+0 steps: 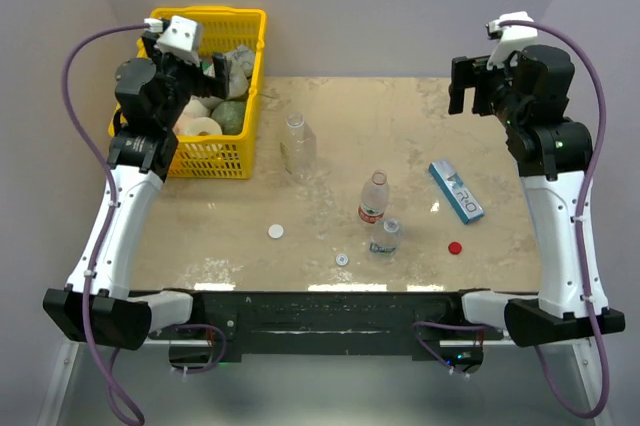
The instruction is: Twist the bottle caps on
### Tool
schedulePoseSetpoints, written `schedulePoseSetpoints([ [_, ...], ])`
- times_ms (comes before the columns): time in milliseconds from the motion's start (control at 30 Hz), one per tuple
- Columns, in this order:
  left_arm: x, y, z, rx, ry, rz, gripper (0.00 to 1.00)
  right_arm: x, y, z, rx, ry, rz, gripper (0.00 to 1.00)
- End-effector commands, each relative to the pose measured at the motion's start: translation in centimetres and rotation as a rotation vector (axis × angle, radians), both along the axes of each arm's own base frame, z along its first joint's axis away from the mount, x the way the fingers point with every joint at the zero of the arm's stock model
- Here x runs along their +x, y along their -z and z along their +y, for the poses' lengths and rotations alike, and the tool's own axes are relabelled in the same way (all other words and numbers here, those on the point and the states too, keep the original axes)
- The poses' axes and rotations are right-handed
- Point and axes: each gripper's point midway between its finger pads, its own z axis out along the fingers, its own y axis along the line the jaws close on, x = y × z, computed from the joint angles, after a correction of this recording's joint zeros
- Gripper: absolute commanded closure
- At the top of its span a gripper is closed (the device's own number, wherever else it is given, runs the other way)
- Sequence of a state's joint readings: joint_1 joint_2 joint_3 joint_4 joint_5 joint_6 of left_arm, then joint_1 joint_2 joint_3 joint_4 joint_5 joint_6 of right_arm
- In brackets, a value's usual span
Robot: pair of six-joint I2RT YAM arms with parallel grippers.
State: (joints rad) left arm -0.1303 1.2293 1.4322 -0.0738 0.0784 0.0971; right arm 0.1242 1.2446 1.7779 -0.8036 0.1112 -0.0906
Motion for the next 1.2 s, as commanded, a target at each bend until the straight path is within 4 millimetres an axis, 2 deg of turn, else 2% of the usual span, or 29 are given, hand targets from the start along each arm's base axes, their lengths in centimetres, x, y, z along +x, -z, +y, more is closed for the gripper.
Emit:
schedulePoseSetpoints([
  [0, -1.5, 3.5, -4.6, -0.002, 0.249, 0.105, 0.00, 0.8, -1.1, 1.9, -0.023, -0.124, -0.023, 0.01],
  [33, -2.1, 4.1, -5.4, 0.002, 0.293, 0.126, 0.00, 0.5, -1.2, 3.8, -0.062, -0.268, -0.032, 0.01],
  [67, -3.0, 4.7, -7.0, 0.021, 0.394, 0.141, 0.00, 0.3, -1.5, 4.7, -0.085, -0.341, -0.046, 0.01],
  [133, -4.3, 6.1, -8.8, 0.040, 0.508, 0.200, 0.00, -0.3, -2.5, 7.0, -0.103, -0.493, -0.105, 0.02],
  [200, -5.1, 6.5, -10.2, 0.039, 0.581, 0.236, 0.00, 0.2, -3.3, 8.4, -0.085, -0.559, -0.114, 0.03],
  [233, -5.6, 7.1, -10.9, 0.041, 0.602, 0.269, 0.00, 0.0, -2.5, 9.1, -0.073, -0.595, -0.066, 0.04],
  [300, -6.3, 6.9, -11.4, 0.070, 0.619, 0.257, 0.00, -0.1, -1.7, 11.3, -0.059, -0.690, 0.014, 0.08],
  [333, -6.7, 6.9, -11.8, 0.079, 0.622, 0.250, 0.00, -0.7, -1.3, 13.2, -0.085, -0.756, 0.030, 0.09],
  [400, -7.0, 6.9, -11.2, 0.099, 0.581, 0.237, 0.00, -1.3, 0.5, 14.7, -0.132, -0.801, 0.093, 0.10],
  [433, -7.2, 7.4, -10.9, 0.110, 0.566, 0.252, 0.01, -2.0, 1.3, 16.3, -0.164, -0.860, 0.106, 0.10],
  [533, -7.6, 8.4, -9.1, 0.161, 0.476, 0.256, 0.01, -2.9, 4.0, 18.1, -0.174, -0.912, 0.176, 0.11],
  [633, -9.3, 9.2, -8.9, 0.195, 0.497, 0.260, 0.01, -3.6, 5.6, 18.7, -0.174, -0.938, 0.236, 0.13],
  [767, -11.6, 11.3, -10.3, 0.239, 0.631, 0.275, 0.02, -5.1, 7.4, 18.3, -0.187, -0.952, 0.290, 0.16],
  [800, -11.6, 11.8, -10.3, 0.242, 0.632, 0.281, 0.02, -5.6, 9.1, 18.1, -0.200, -0.960, 0.336, 0.17],
  [867, -11.5, 12.4, -10.4, 0.242, 0.636, 0.291, 0.02, -6.2, 10.2, 17.7, -0.222, -0.955, 0.363, 0.19],
  [900, -11.4, 12.4, -10.5, 0.239, 0.638, 0.292, 0.02, -6.5, 11.6, 17.5, -0.238, -0.965, 0.401, 0.21],
  [1000, -11.1, 12.1, -10.8, 0.226, 0.647, 0.287, 0.02, -7.0, 13.8, 17.1, -0.272, -0.983, 0.474, 0.26],
  [1167, -10.7, 12.1, -11.1, 0.219, 0.654, 0.294, 0.03, -6.6, 16.2, 16.6, -0.310, -0.955, 0.533, 0.31],
])
